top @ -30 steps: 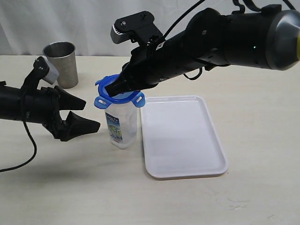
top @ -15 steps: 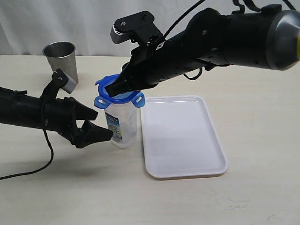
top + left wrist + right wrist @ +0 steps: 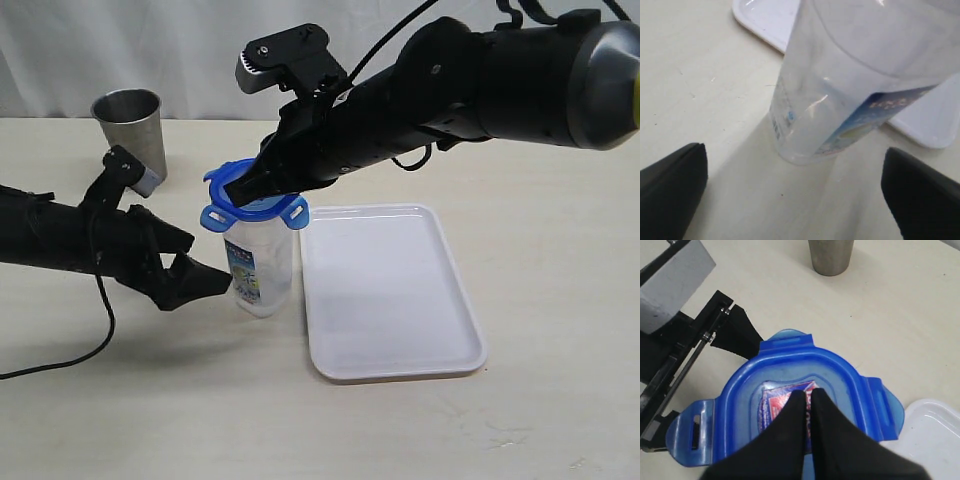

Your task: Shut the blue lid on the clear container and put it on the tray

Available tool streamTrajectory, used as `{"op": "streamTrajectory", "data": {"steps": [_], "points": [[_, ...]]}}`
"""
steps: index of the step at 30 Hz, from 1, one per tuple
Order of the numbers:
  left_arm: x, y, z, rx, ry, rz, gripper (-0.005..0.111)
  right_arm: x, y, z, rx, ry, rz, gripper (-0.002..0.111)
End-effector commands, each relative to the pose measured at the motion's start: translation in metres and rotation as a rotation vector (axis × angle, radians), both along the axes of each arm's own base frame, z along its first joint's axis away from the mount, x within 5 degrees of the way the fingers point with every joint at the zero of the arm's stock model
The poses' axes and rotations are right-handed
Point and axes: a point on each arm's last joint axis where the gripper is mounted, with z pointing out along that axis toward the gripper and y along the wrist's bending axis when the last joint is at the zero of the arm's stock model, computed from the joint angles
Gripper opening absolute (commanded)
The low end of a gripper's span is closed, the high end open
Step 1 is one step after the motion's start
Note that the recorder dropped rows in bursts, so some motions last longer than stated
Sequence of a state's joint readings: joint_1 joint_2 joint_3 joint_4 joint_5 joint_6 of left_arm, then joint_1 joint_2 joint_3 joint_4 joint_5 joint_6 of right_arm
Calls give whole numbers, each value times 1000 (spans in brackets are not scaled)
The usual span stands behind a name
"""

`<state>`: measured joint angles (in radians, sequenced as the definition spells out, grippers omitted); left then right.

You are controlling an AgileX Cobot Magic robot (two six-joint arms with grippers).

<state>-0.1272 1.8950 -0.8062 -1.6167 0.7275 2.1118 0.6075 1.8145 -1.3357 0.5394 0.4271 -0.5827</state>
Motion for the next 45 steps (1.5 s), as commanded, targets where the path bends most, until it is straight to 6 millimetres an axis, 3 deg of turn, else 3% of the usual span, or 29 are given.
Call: {"op": "streamTrajectory", "data": {"steps": [1,13,18,23,26,31,37,43,45], "points": [[-6,-4,1,-5,-25,-119,93,-3,-2,-1,-21,2,18,5],[-7,-2,-1,30,-28,-139,93,-3,-2,-1,-28,-2,21,5],[12,6,2,94,-66,11,93,-3,-2,-1,-28,-1,22,5],[10,14,3,90,-59,51,93,-3,-2,-1,-32,-3,24,5],[18,33,25,80,-112,192,93,-3,-2,-1,-31,-5,23,5],[23,84,59,42,-178,428,93,-3,-2,-1,-31,-5,23,5],[25,99,56,120,-130,575,93,-3,-2,-1,-31,-5,23,5],[25,132,52,260,-22,984,93,-3,-2,-1,-31,-5,23,5],[24,136,54,279,-26,1022,93,-3,-2,-1,-31,-5,23,5]]}}
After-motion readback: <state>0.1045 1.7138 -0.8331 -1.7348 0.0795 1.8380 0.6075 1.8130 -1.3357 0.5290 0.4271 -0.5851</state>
